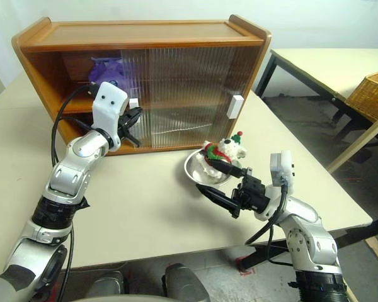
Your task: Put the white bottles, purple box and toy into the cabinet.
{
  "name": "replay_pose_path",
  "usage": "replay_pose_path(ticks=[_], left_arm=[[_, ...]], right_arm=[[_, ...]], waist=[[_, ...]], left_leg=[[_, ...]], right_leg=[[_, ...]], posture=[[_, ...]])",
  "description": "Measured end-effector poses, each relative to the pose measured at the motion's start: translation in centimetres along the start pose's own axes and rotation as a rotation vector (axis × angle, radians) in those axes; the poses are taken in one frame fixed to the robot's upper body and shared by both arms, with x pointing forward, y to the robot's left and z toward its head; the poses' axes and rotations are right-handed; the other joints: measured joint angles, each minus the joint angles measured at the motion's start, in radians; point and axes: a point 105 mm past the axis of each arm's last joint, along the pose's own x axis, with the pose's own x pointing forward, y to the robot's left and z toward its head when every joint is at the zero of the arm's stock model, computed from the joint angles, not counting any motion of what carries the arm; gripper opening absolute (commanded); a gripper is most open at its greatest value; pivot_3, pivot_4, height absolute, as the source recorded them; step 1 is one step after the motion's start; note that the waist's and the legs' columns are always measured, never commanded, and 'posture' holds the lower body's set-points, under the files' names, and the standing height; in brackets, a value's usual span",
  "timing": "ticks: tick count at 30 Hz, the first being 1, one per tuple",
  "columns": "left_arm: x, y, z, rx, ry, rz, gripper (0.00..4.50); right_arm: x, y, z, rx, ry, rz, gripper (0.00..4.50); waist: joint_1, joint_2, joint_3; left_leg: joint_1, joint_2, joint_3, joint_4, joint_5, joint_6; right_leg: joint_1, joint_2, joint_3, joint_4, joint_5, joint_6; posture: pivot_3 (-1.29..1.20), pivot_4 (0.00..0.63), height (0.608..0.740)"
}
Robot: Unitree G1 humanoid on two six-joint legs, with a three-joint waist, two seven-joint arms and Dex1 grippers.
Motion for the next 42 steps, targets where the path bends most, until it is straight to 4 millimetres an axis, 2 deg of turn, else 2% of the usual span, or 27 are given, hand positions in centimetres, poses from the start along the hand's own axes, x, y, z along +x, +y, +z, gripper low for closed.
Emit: replay_pose_path(ticks=[6, 23, 28, 37, 42], left_arm=[[-0.9, 1.3, -0.5, 0.003, 0.026, 0.038, 0.03], [-5.2, 5.9, -2.3, 0.036, 0.091, 0.181, 0.03], [-6.2, 7.3, -2.8, 0.044, 0.112, 0.22, 0.03], [-7.5, 8.7, -3.2, 0.052, 0.133, 0.271, 0.03], [-8.2, 9.0, -3.5, 0.053, 0.147, 0.29, 0.03]], right_arm=[[0.0, 0.0, 0.1, -0.002, -0.003, 0.012, 4.5], [0.0, -0.2, 0.7, 0.001, -0.054, 0.044, 4.5], [-0.2, 0.0, 1.4, -0.004, -0.101, 0.071, 4.5], [0.0, 0.3, 2.1, -0.001, -0.171, 0.1, 4.5], [0.0, 0.4, 2.3, -0.006, -0.18, 0.117, 4.5]], waist=[[0.0, 0.0, 0.0], [0.006, 0.0, 0.0], [0.01, 0.0, 0.0], [0.018, 0.0, 0.0], [0.021, 0.0, -0.001]], left_leg=[[0.002, 0.0, 0.0, -0.001, 0.0, 0.0], [0.002, 0.001, -0.004, -0.004, 0.0, -0.002], [0.002, 0.001, -0.004, -0.004, -0.001, -0.003], [0.002, 0.001, -0.006, -0.005, -0.002, -0.005], [0.002, 0.001, -0.006, -0.007, -0.003, -0.007]], right_leg=[[0.0, 0.0, 0.0, 0.0, 0.001, -0.002], [-0.002, 0.001, 0.0, 0.0, 0.001, -0.005], [-0.002, 0.001, 0.0, 0.0, 0.001, -0.007], [-0.003, 0.001, 0.0, 0.0, 0.0, -0.011], [-0.003, 0.002, -0.001, 0.0, 0.001, -0.018]], posture=[[-0.15, 0.0, 0.74], [-0.14, 0.0, 0.74], [-0.14, 0.0, 0.74], [-0.13, 0.0, 0.74], [-0.12, 0.0, 0.74]])
